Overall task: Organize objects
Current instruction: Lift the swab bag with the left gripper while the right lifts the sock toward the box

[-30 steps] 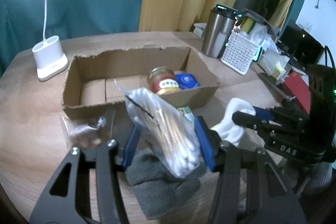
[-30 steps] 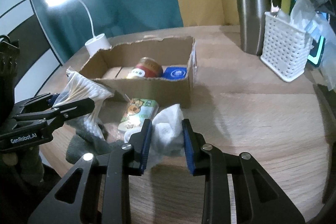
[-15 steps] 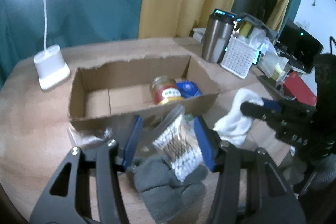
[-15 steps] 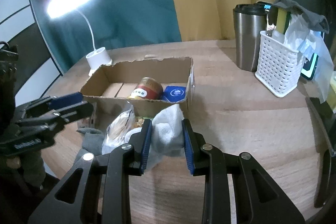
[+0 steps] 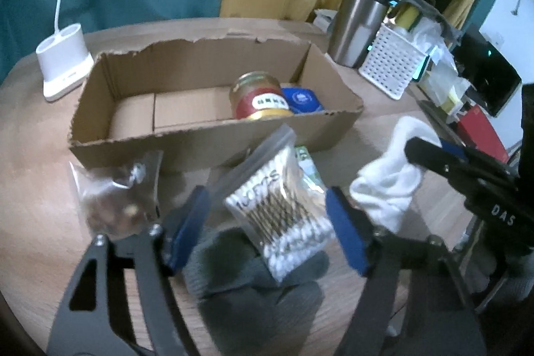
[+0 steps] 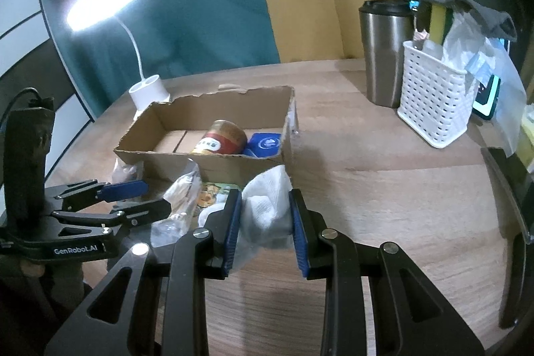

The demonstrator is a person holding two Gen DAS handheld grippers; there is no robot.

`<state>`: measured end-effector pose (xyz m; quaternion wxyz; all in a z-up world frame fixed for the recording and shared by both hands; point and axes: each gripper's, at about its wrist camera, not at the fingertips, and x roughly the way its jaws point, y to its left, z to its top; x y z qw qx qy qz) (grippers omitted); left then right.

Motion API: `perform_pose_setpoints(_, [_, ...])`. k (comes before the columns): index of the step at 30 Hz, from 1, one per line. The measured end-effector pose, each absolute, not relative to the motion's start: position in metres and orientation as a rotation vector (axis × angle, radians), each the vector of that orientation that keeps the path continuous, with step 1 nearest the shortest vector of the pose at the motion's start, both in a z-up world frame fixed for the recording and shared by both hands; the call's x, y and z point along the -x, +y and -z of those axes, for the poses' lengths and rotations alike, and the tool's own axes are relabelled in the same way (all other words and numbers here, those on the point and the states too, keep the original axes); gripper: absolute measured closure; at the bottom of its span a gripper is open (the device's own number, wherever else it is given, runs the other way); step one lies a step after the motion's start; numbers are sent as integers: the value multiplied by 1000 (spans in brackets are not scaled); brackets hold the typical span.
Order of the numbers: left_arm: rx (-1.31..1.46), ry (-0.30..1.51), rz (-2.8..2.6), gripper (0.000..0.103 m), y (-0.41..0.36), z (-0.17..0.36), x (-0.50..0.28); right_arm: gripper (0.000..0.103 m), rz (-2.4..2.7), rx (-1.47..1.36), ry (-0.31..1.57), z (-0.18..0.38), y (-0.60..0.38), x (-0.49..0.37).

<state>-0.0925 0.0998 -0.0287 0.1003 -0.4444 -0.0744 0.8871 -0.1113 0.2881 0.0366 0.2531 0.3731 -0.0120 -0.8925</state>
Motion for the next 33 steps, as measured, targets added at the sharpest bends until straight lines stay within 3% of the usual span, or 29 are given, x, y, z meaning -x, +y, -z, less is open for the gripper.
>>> perform_pose_setpoints(16, [1356, -184, -2607, 27, 115, 44, 101, 73, 2409, -1060, -82, -16, 305, 121])
perform_pose_setpoints(18, [1341, -167, -2607, 30, 117, 44, 102, 73, 2406, -1062, -85, -14, 305, 121])
perform_pose_setpoints(20, [1329, -161, -2607, 42, 117, 44, 101, 73, 2405, -1063, -88, -13, 307, 121])
perform_pose_setpoints(23, [1311, -158, -2608, 50, 116, 42, 99, 73, 2407, -1064, -92, -13, 308, 120])
perform_pose_setpoints(33, [1255, -153, -2623, 56, 112, 31, 90, 73, 2428, -1033, -82, -24, 304, 117])
